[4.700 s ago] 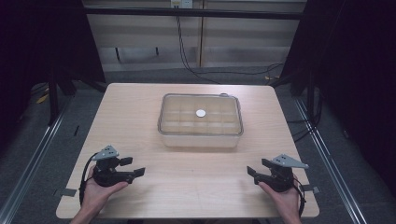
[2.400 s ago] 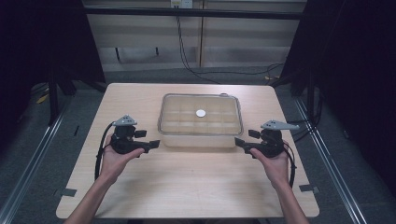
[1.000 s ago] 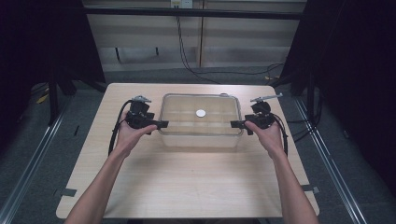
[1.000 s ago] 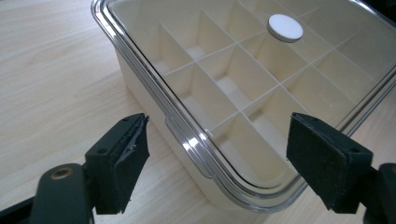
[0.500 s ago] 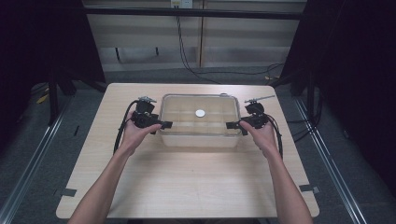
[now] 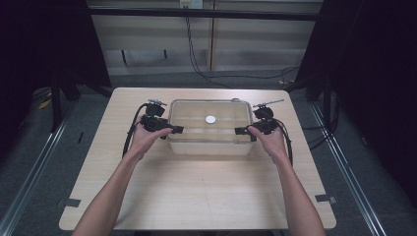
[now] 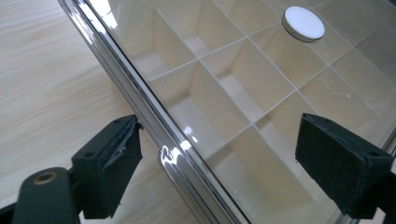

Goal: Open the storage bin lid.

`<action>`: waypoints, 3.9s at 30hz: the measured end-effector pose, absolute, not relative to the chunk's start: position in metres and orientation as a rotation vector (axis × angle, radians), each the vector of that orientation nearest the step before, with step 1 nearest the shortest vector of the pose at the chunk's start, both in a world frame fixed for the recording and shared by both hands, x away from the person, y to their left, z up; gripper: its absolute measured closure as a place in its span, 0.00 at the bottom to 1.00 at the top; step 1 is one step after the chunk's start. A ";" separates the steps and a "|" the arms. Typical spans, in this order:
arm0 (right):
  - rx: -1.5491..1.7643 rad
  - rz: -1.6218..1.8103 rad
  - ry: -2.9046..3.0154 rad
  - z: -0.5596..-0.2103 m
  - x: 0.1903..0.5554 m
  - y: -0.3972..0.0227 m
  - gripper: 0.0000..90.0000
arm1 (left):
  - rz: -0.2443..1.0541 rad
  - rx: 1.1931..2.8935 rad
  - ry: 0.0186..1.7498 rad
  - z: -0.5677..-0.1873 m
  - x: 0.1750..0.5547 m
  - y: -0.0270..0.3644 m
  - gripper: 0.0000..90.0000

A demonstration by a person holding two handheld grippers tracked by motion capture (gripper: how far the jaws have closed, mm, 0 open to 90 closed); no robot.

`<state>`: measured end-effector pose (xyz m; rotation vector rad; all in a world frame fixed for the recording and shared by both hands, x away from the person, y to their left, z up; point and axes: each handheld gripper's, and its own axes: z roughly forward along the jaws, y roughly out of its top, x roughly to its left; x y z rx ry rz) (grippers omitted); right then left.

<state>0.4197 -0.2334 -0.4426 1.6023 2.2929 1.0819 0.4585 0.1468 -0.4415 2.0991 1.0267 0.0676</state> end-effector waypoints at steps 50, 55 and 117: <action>1.564 1.295 2.052 -0.438 0.413 -0.239 0.16 | 0.124 1.999 1.001 -0.440 0.455 0.149 0.30; 1.599 1.351 2.057 -0.440 0.413 -0.245 0.26 | 0.125 1.990 1.000 -0.439 0.455 0.151 0.31; 1.434 1.559 1.917 -0.403 0.362 -0.259 0.75 | 0.235 1.832 0.823 -0.405 0.404 0.189 0.77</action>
